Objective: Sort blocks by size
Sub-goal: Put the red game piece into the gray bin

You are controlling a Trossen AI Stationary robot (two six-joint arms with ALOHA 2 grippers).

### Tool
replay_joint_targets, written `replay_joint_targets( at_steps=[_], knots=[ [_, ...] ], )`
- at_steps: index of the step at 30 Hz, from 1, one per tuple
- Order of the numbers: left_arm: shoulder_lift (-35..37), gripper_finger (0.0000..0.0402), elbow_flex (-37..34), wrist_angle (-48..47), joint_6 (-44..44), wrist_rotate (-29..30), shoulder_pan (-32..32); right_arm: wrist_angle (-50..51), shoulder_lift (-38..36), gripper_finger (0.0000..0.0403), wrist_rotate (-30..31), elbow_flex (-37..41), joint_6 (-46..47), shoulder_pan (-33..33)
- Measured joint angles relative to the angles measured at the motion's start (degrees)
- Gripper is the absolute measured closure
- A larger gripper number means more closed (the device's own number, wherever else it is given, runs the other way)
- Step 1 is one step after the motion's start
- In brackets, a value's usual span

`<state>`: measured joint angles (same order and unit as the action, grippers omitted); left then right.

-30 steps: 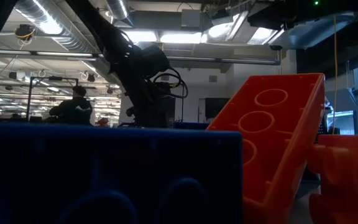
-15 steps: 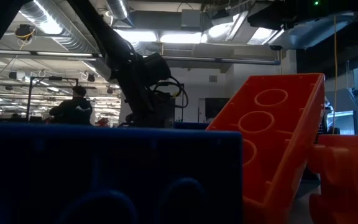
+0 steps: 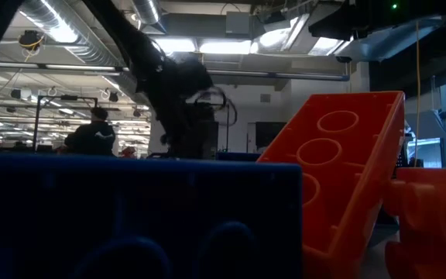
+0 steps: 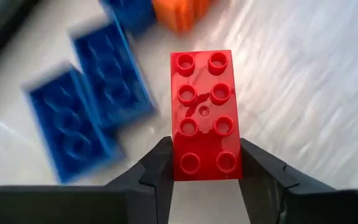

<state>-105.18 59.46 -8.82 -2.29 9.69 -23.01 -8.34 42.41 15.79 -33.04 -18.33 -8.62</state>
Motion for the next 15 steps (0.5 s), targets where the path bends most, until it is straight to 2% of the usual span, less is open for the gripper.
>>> replay_joint_targets(
  at_steps=[4, 8, 15],
  knots=[
    [5.55, 0.0273, 0.02, 0.45, 2.06, 1.54, 2.21, 0.0, 0.58, 0.0139, -0.54, 0.0, 0.0, -0.02],
    [11.25, 0.0272, 0.02, 1.45, 5.07, 1.7, 5.24, -0.93, 2.36, 0.0139, -4.11, 0.0, 0.0, 0.0],
    [17.16, 0.027, 0.07, 8.43, 12.13, 1.71, 11.62, -4.26, 7.45, 0.0139, -6.02, 0.0, 0.02, -0.02]
  ],
)
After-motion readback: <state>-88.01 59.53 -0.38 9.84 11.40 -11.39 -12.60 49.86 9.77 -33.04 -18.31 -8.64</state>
